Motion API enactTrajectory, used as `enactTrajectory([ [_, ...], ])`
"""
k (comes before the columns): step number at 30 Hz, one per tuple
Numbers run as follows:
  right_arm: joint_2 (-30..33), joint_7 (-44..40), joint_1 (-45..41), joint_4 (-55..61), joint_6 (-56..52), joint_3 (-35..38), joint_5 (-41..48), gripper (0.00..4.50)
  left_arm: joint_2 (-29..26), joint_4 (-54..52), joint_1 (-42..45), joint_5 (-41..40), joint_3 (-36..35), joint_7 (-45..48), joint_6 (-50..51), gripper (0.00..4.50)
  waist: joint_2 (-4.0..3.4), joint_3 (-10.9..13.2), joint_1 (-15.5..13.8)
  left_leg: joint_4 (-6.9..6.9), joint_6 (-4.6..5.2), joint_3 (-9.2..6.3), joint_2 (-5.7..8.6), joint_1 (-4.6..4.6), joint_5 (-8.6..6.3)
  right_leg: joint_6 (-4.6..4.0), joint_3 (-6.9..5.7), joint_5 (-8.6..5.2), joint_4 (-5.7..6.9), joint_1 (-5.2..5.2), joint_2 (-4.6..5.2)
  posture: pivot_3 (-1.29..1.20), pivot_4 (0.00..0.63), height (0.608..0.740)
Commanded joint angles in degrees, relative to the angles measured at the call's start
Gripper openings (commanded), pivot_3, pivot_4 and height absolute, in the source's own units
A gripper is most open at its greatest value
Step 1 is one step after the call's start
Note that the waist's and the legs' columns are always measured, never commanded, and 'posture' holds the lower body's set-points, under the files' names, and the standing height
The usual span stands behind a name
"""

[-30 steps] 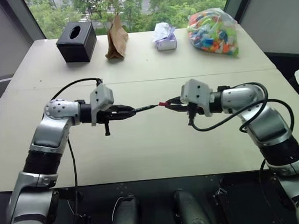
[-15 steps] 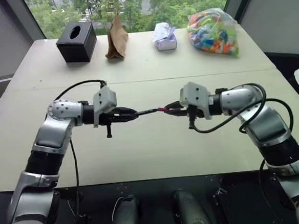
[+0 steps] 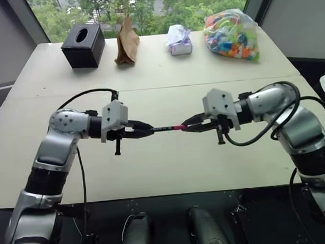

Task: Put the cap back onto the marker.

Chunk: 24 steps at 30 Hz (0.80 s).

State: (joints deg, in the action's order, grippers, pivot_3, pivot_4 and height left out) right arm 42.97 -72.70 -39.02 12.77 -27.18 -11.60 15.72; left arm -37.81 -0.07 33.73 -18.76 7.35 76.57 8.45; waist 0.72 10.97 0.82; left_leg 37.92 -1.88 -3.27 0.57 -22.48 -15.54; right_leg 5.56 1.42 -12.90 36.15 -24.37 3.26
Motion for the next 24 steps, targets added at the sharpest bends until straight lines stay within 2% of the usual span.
enactTrajectory([
  [1,-0.3,-1.9,-2.8,4.5,-0.1,1.5,4.2,0.02,-0.2,-2.5,-0.3,-1.3,-1.3,-0.4,-0.3,0.00,0.00,0.0,0.0,0.00,0.00,0.00,0.00,0.00,0.00,0.00,0.00,0.00,0.00,0.00,0.00,0.00,0.150,0.740],
  [18,-3.8,0.9,-4.7,6.8,-1.1,-0.5,3.5,0.02,3.3,-4.7,1.1,-1.2,0.8,-1.9,0.8,0.00,0.00,0.0,0.0,0.01,0.00,0.00,0.00,0.00,0.00,0.00,0.00,0.00,0.01,0.00,0.00,0.00,0.150,0.740],
  [24,-3.0,1.1,-3.8,5.3,0.3,-0.2,1.6,0.02,2.6,-4.7,0.4,-0.9,0.2,-1.7,1.5,0.00,0.00,0.0,0.0,0.01,0.00,0.00,0.00,0.00,0.00,0.00,0.00,0.00,0.01,0.00,0.00,0.00,0.150,0.740],
])
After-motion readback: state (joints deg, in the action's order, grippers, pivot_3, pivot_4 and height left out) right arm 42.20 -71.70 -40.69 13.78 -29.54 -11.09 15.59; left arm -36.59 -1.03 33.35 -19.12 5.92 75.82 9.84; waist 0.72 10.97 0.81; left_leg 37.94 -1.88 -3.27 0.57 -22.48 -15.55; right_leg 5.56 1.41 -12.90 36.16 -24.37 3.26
